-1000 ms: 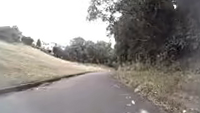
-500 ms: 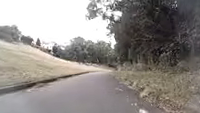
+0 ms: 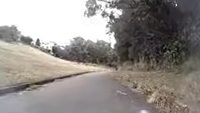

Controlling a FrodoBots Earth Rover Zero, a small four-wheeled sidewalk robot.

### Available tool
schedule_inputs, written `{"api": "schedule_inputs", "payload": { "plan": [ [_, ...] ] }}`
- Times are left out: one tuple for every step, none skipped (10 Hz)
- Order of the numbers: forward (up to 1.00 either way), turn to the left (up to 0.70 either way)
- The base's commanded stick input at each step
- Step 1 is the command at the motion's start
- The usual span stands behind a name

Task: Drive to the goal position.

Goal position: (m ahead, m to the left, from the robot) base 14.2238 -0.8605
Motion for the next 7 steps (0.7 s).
{"api": "schedule_inputs", "payload": {
  "plan": [
    [0.7,0.0],
    [0.7,0.0],
    [0.7,0.0],
    [0.7,0.0],
    [0.7,0.0],
    [0.7,0.0],
    [0.7,0.0]
  ]
}}
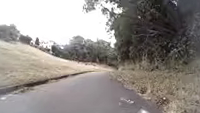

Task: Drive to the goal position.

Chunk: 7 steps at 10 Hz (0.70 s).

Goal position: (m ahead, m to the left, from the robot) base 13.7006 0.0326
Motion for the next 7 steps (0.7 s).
{"api": "schedule_inputs", "payload": {
  "plan": [
    [0.7,0.0],
    [0.7,0.0],
    [0.7,0.0],
    [0.7,0.0],
    [0.7,0.0],
    [0.7,0.0],
    [0.7,0.0]
  ]
}}
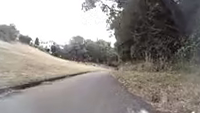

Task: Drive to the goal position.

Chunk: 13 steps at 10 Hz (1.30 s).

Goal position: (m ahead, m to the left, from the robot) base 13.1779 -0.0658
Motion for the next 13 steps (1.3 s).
{"api": "schedule_inputs", "payload": {
  "plan": [
    [0.7,0.0],
    [0.7,0.0],
    [0.7,0.0],
    [0.7,0.0],
    [0.7,0.0],
    [0.7,0.0],
    [0.7,0.0],
    [0.7,0.0],
    [0.7,0.0],
    [0.7,0.0],
    [0.7,0.0],
    [0.7,0.0],
    [0.7,0.0]
  ]
}}
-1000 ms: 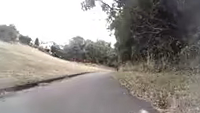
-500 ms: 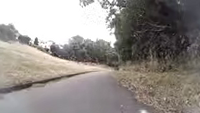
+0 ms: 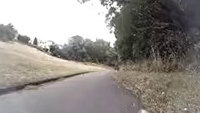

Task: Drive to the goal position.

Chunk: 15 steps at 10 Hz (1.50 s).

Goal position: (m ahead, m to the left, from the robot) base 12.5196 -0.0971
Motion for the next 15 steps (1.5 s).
{"api": "schedule_inputs", "payload": {
  "plan": [
    [0.7,0.0],
    [0.7,0.0],
    [0.7,0.0],
    [0.7,0.0],
    [0.7,0.0],
    [0.7,0.0],
    [0.7,0.0],
    [0.7,0.0],
    [0.7,0.0],
    [0.7,0.0],
    [0.7,0.0],
    [0.7,0.0],
    [0.7,0.0],
    [0.7,0.0],
    [0.7,0.0]
  ]
}}
